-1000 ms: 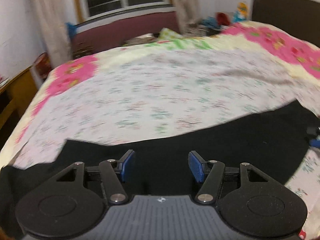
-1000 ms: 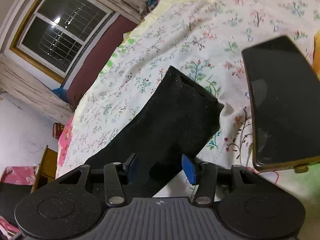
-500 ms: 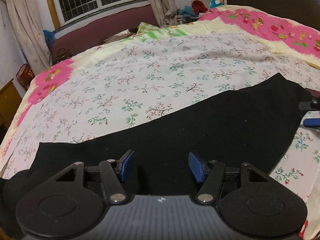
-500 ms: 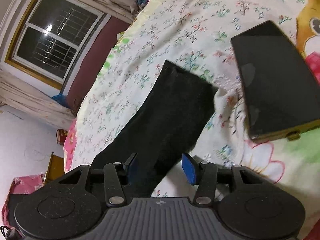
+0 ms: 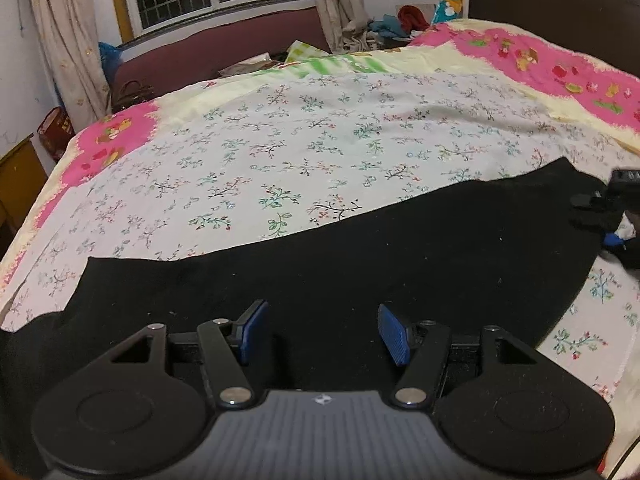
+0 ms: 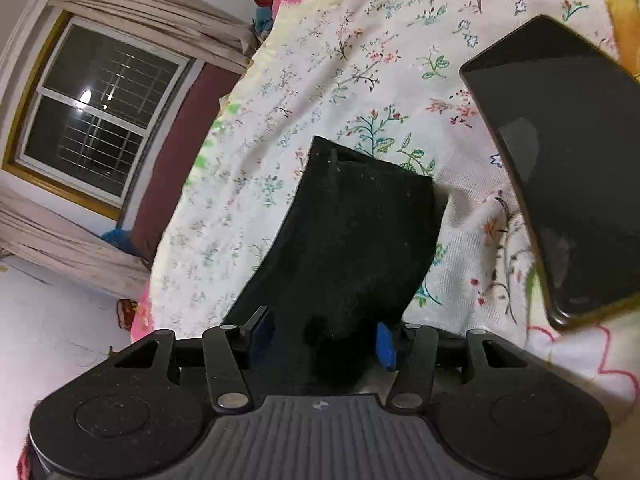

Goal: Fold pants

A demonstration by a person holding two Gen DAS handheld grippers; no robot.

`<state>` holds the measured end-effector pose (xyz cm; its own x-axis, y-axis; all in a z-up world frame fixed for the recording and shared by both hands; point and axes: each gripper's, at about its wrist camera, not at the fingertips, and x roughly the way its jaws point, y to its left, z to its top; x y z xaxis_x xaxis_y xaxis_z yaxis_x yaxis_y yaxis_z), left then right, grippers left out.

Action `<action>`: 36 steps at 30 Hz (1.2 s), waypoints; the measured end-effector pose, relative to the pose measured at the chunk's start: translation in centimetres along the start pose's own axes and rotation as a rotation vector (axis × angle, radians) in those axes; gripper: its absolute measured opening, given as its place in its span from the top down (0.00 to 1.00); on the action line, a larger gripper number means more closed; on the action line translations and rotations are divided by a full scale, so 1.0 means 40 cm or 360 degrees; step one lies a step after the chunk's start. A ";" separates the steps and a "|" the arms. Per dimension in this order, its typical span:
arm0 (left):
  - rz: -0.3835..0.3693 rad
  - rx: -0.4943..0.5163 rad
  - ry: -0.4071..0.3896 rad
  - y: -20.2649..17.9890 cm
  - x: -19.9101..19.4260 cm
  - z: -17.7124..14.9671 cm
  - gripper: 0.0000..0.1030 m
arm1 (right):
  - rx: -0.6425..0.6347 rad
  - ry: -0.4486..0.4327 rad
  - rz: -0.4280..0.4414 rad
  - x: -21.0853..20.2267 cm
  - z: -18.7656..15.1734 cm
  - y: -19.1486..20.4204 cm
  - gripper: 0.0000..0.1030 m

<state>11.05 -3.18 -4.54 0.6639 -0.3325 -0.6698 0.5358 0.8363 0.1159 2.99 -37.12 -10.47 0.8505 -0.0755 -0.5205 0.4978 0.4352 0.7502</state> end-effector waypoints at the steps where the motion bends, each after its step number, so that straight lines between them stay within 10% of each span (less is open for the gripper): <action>1: 0.0005 0.0002 -0.0002 -0.002 0.000 0.002 0.33 | -0.0002 -0.0016 0.0014 0.009 0.002 0.003 0.61; 15: -0.0402 0.0268 -0.0108 -0.218 0.046 0.083 0.32 | 0.0033 -0.0053 0.0190 0.038 0.019 0.004 0.57; 19: -0.0360 0.0305 -0.0044 -0.235 0.086 0.064 0.32 | 0.0085 -0.0035 0.0236 0.016 0.041 -0.001 0.96; 26: -0.0346 0.0615 0.0046 -0.170 0.084 0.041 0.33 | -0.0168 0.0015 0.0226 -0.007 0.049 0.054 0.98; 31: -0.0379 0.0149 -0.0038 -0.068 0.055 0.069 0.35 | -0.0357 0.0011 0.0251 -0.015 0.044 0.134 0.98; 36: -0.0260 0.0129 0.0131 -0.084 0.162 0.030 0.35 | -0.0416 0.0003 0.0284 -0.028 0.040 0.170 0.98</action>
<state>14.18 -8.65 -8.37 0.5218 -0.4215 -0.7417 0.6753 0.7353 0.0572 5.69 -35.50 -4.13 0.9200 0.0244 -0.3912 0.2800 0.6576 0.6994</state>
